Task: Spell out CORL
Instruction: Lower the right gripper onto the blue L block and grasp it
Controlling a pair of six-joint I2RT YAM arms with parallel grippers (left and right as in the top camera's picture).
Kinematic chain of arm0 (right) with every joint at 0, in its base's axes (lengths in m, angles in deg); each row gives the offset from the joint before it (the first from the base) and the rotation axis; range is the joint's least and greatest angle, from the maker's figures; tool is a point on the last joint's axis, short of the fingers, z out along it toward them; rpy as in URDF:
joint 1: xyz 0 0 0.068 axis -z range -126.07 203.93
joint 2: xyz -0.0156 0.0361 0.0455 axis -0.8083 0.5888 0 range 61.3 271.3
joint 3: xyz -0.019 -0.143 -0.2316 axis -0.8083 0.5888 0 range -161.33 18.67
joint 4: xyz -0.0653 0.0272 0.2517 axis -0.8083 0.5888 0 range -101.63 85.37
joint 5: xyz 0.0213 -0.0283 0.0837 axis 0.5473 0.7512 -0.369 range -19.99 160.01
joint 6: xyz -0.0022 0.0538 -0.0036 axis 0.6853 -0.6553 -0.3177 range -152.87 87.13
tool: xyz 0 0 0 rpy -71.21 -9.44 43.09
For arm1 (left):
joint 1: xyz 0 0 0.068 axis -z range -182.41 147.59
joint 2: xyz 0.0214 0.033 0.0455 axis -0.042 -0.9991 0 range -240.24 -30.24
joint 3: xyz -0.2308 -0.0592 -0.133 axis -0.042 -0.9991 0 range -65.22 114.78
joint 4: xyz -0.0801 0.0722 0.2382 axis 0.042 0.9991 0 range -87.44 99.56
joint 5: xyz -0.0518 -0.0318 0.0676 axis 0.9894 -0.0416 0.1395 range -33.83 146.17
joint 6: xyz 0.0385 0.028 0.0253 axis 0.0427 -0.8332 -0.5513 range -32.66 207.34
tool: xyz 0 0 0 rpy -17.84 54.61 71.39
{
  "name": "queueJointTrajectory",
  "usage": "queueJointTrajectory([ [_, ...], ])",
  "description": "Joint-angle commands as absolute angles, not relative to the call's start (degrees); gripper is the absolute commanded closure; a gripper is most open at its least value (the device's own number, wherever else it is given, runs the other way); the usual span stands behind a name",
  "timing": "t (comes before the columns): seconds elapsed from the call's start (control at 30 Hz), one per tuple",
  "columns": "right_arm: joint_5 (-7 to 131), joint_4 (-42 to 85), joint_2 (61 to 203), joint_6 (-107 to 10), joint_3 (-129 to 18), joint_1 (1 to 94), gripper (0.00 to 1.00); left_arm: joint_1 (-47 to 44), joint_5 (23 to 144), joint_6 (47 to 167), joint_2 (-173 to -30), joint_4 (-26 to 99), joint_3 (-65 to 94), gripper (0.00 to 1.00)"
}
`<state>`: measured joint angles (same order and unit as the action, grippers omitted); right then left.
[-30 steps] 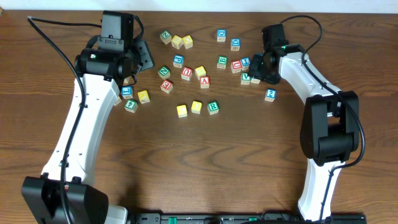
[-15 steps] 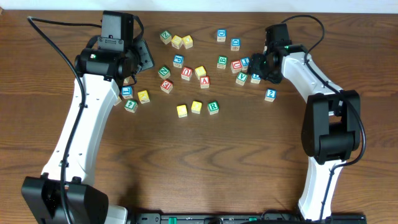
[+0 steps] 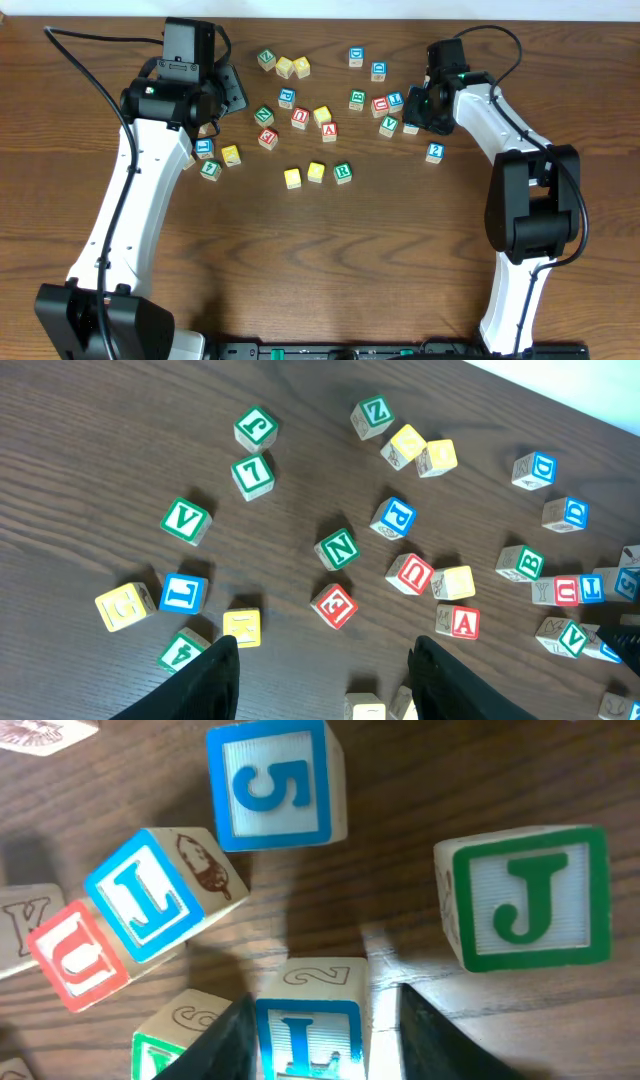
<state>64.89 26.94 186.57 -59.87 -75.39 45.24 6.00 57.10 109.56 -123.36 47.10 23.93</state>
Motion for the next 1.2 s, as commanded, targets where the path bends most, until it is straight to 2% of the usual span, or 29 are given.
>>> queueJointTrajectory([
  [0.0, 66.02, 27.16, 187.97, -59.54, -75.28, 45.35, 0.67, 5.95, 56.53, 108.77, -123.91, 47.1, 23.14, 0.46],
  [0.17, 66.02, 27.16, 187.97, -55.35, -75.28, 45.26, 0.69, 5.95, 56.53, 108.77, -123.91, 47.1, 23.14, 0.46],
  [0.43, 66.0, 27.36, 187.58, -52.48, -75.3, 45.26, 0.78, 5.95, 56.55, 108.77, -123.91, 47.1, 23.14, 0.46],
  [0.77, 60.65, 32.4, 178.64, -48.48, -75.3, 45.04, 0.78, 5.95, 56.53, 108.77, -123.91, 47.07, 23.14, 0.46],
  [0.9, 56.95, 35.55, 176.28, -46.47, -75.3, 43.71, 0.81, 5.95, 56.53, 108.77, -123.91, 47.1, 23.14, 0.46],
  [1.07, 55.53, 39.73, 176.71, -42.71, -75.28, 38.05, 0.77, 5.95, 56.53, 108.77, -123.91, 47.34, 23.14, 0.46],
  [1.17, 59.4, 39.92, 176.76, -42.36, -74.51, 35.16, 0.76, 5.95, 56.53, 108.79, -123.91, 47.51, 23.14, 0.46],
])
